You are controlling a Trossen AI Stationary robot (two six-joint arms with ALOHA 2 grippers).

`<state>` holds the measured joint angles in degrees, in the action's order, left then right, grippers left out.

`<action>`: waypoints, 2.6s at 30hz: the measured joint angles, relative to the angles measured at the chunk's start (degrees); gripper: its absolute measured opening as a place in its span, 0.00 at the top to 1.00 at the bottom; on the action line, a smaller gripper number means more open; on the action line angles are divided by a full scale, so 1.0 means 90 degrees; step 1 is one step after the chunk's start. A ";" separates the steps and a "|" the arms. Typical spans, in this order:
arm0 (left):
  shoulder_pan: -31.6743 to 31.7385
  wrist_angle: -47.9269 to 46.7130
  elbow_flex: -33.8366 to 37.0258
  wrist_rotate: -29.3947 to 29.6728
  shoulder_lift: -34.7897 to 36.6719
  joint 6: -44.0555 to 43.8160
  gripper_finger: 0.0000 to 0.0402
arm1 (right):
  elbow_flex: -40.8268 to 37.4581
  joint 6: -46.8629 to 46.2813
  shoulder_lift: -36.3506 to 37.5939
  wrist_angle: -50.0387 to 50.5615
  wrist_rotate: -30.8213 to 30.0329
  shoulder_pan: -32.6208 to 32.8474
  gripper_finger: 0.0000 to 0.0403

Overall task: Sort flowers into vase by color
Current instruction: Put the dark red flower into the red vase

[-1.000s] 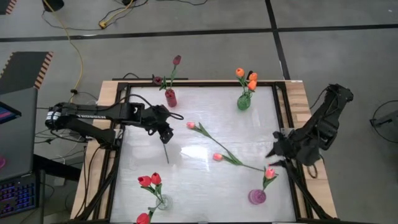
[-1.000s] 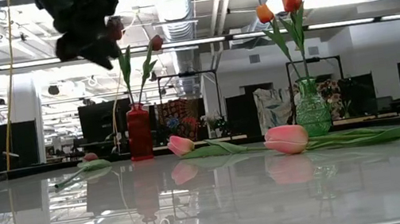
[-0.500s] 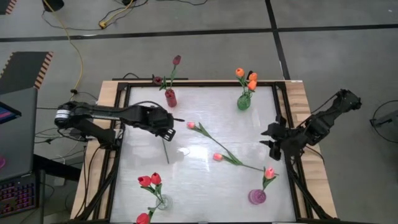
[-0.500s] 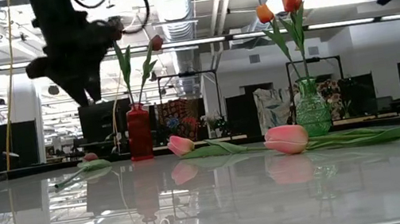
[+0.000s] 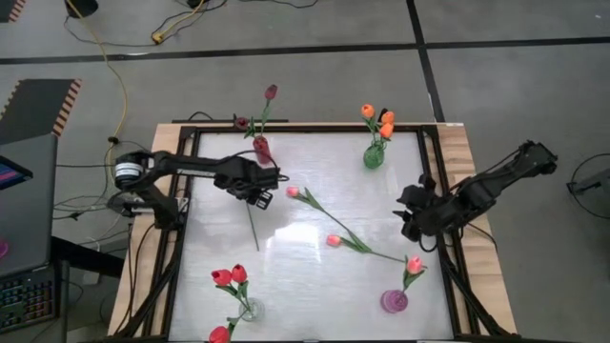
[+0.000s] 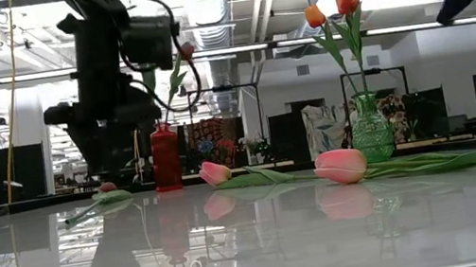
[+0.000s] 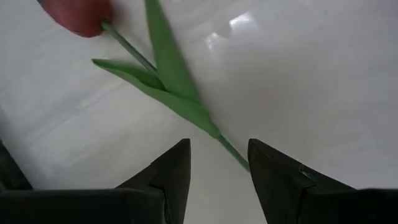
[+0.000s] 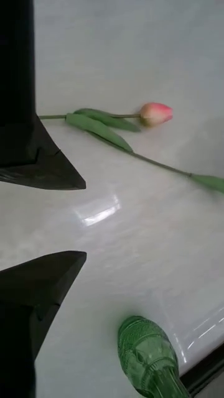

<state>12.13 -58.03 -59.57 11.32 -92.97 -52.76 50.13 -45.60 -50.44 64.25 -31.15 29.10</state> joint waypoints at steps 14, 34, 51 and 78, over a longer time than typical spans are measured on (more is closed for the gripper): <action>0.0656 0.0101 0.0000 0.0103 -0.0315 -0.0234 0.63 | 0.0000 0.0002 -0.0697 0.0012 0.0167 0.0005 0.51; 0.0647 0.0704 0.0360 0.0050 -0.0306 -0.1315 0.63 | 0.0000 0.0117 -0.0772 0.0028 0.0188 0.0005 0.51; 0.0652 0.1250 0.1001 0.0244 -0.0284 -0.1264 0.75 | 0.0000 0.0119 -0.0772 0.0029 0.0181 0.0005 0.51; 0.0399 0.1869 0.0648 0.0275 -0.0320 -0.0051 1.00 | 0.0000 0.0117 -0.0772 0.0027 0.0177 0.0005 0.51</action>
<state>15.72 -41.21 -53.74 13.80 -95.85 -53.22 50.13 -44.56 -57.39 64.49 -29.55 29.15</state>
